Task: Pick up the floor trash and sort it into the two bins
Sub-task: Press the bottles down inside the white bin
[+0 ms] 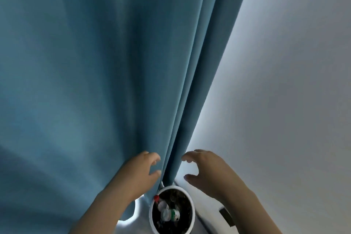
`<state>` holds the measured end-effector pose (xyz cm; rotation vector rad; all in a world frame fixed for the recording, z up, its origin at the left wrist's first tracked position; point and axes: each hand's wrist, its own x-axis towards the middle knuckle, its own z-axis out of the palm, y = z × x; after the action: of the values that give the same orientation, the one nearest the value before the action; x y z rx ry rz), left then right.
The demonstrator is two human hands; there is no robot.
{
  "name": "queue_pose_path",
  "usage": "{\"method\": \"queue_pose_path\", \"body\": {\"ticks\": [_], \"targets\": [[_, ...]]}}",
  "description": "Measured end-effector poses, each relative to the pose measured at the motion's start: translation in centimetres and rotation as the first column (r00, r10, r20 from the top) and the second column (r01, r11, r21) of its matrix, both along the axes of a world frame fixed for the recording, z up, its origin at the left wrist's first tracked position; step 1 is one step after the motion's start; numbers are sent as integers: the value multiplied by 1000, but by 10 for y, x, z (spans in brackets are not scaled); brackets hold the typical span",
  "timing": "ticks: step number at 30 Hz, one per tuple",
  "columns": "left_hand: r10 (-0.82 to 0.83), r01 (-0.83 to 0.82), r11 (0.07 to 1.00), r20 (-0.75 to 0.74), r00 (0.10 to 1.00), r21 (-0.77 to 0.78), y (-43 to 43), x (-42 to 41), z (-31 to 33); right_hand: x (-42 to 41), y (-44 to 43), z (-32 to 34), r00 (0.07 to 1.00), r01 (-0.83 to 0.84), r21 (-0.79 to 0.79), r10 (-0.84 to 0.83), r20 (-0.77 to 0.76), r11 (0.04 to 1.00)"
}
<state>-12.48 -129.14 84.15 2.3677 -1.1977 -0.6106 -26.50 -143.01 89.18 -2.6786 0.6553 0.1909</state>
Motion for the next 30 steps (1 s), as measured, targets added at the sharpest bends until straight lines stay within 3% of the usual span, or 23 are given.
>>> {"method": "queue_pose_path", "body": {"ticks": [8,16,30], "targets": [[388,-390,920,48,920,46,70,-24,7,52,13,4,918,-397,29,397,-6,918],[682,-684,727,51,730,68,172,-58,15,94,106,10,696,-718,20,718,-17,696],[950,-953,298,75,302,53,381,-165,26,83,354,2,294,-954,53,955,-28,295]]}}
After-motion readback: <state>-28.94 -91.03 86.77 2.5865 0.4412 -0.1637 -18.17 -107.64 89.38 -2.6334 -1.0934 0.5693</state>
